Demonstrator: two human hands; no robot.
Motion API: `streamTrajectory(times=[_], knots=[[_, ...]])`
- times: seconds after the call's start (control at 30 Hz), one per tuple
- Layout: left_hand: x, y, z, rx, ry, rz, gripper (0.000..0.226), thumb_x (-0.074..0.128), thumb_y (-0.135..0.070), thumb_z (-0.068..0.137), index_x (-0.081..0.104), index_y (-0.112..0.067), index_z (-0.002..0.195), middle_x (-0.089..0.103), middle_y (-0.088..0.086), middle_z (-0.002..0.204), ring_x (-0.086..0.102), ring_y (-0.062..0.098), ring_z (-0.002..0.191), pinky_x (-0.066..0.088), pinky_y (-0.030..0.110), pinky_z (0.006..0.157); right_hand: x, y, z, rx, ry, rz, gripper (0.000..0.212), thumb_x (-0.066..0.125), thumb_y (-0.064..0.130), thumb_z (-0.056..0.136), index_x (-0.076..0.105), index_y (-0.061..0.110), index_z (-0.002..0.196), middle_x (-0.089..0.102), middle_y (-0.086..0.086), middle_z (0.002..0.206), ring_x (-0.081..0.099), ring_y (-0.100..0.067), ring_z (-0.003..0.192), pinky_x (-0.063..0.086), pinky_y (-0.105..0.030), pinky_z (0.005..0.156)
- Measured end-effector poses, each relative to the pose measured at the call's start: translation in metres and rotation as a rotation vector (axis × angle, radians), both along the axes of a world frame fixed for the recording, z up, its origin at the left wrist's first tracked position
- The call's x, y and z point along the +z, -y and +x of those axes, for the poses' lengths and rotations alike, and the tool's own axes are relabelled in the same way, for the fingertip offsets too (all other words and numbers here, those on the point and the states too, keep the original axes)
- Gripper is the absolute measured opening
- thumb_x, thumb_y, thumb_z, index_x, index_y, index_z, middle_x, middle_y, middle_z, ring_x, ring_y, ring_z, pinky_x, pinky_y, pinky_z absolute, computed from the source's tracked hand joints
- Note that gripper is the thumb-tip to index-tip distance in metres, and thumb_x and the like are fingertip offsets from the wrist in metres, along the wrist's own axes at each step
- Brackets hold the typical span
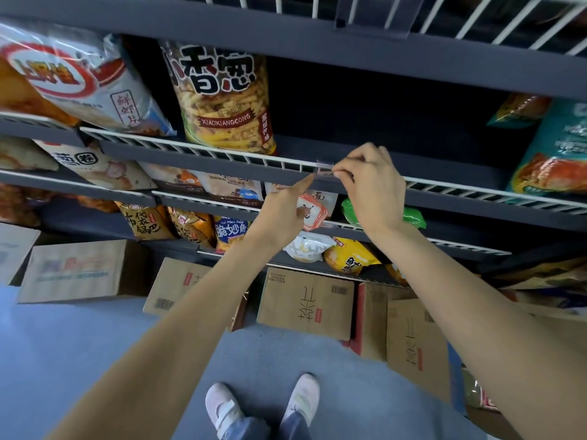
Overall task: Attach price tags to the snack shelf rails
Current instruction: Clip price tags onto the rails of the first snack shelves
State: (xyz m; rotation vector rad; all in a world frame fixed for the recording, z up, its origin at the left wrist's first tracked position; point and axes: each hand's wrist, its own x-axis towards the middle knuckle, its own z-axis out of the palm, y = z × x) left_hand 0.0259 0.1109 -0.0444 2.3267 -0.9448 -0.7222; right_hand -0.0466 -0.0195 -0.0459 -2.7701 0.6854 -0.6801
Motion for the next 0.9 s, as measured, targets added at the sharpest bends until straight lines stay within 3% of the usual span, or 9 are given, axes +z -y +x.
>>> streamTrajectory(times=[0.1, 0.17, 0.23, 0.37, 0.53, 0.67, 0.73, 0.8, 0.9], knots=[[-0.003, 0.002, 0.003, 0.017, -0.032, -0.015, 0.062, 0.05, -0.009, 0.094, 0.022, -0.025, 0.147, 0.041, 0.009, 0.145, 0.045, 0.026, 0.129, 0.036, 0.027, 0.101, -0.008, 0.0, -0.001, -0.018, -0.102, -0.01, 0.018, 0.066, 0.011, 0.084, 0.07, 0.01, 0.102, 0.06, -0.006, 0.099, 0.051, -0.017, 0.091, 0.032, -0.025, 0.056], [-0.005, 0.003, 0.003, 0.043, -0.054, -0.039, 0.062, 0.05, -0.009, 0.094, 0.023, -0.026, 0.147, 0.039, 0.005, 0.148, 0.041, 0.024, 0.132, 0.034, 0.023, 0.099, -0.012, -0.002, -0.005, 0.011, -0.14, -0.082, 0.034, 0.071, -0.004, 0.074, 0.069, 0.009, 0.106, 0.062, -0.008, 0.096, 0.055, -0.024, 0.091, 0.033, -0.025, 0.052], [-0.007, 0.005, 0.003, 0.068, -0.073, -0.065, 0.061, 0.051, -0.009, 0.094, 0.024, -0.026, 0.146, 0.038, 0.005, 0.148, 0.039, 0.023, 0.134, 0.033, 0.021, 0.098, -0.013, -0.004, -0.006, -0.006, -0.139, -0.14, 0.042, 0.076, -0.01, 0.062, 0.071, 0.008, 0.099, 0.066, -0.009, 0.085, 0.059, -0.029, 0.082, 0.032, -0.022, 0.046], [-0.011, 0.005, 0.001, 0.066, -0.084, -0.082, 0.064, 0.05, -0.007, 0.093, 0.023, -0.027, 0.147, 0.039, 0.01, 0.146, 0.045, 0.026, 0.127, 0.032, 0.012, 0.088, -0.011, -0.005, -0.003, -0.071, -0.115, -0.193, 0.032, 0.083, -0.003, 0.057, 0.07, 0.012, 0.083, 0.066, -0.004, 0.071, 0.06, -0.025, 0.069, 0.038, -0.021, 0.037], [-0.011, 0.005, 0.0, 0.048, -0.094, -0.051, 0.066, 0.051, -0.007, 0.093, 0.019, -0.026, 0.148, 0.038, 0.011, 0.147, 0.03, 0.026, 0.138, 0.028, 0.03, 0.109, -0.016, -0.01, -0.008, -0.113, -0.141, -0.227, 0.035, 0.084, 0.0, 0.054, 0.073, 0.014, 0.083, 0.064, -0.004, 0.085, 0.061, -0.023, 0.073, 0.026, -0.018, 0.044], [-0.009, 0.005, 0.002, 0.042, -0.07, -0.033, 0.065, 0.051, -0.008, 0.093, 0.019, -0.025, 0.148, 0.039, 0.009, 0.147, 0.034, 0.025, 0.136, 0.029, 0.03, 0.108, -0.017, -0.012, -0.012, -0.119, -0.16, -0.261, 0.04, 0.085, -0.001, 0.052, 0.074, 0.014, 0.088, 0.064, -0.006, 0.086, 0.061, -0.025, 0.071, 0.029, -0.02, 0.043], [-0.002, 0.004, 0.001, 0.055, 0.014, -0.07, 0.061, 0.049, -0.004, 0.093, 0.025, -0.02, 0.146, 0.046, 0.013, 0.14, 0.045, 0.025, 0.128, 0.035, 0.027, 0.102, -0.018, -0.012, -0.013, -0.11, -0.147, -0.264, 0.042, 0.085, -0.002, 0.052, 0.074, 0.014, 0.089, 0.065, -0.005, 0.086, 0.061, -0.025, 0.071, 0.031, -0.02, 0.042], [0.008, 0.004, -0.001, 0.049, 0.156, -0.135, 0.062, 0.048, 0.004, 0.091, 0.027, -0.017, 0.145, 0.059, 0.017, 0.119, 0.059, 0.023, 0.104, 0.046, 0.028, 0.087, -0.019, -0.012, -0.013, -0.116, -0.143, -0.263, 0.039, 0.085, -0.002, 0.052, 0.073, 0.012, 0.087, 0.065, -0.004, 0.086, 0.061, -0.024, 0.072, 0.028, -0.02, 0.041], [0.013, 0.008, 0.001, -0.077, 0.318, -0.046, 0.081, 0.05, 0.008, 0.086, 0.013, -0.026, 0.149, 0.058, 0.017, 0.101, 0.058, 0.025, 0.082, 0.052, 0.035, 0.075, -0.02, -0.013, -0.013, -0.128, -0.139, -0.267, 0.037, 0.086, 0.0, 0.053, 0.072, 0.011, 0.086, 0.065, -0.004, 0.087, 0.061, -0.023, 0.072, 0.03, -0.02, 0.039]])
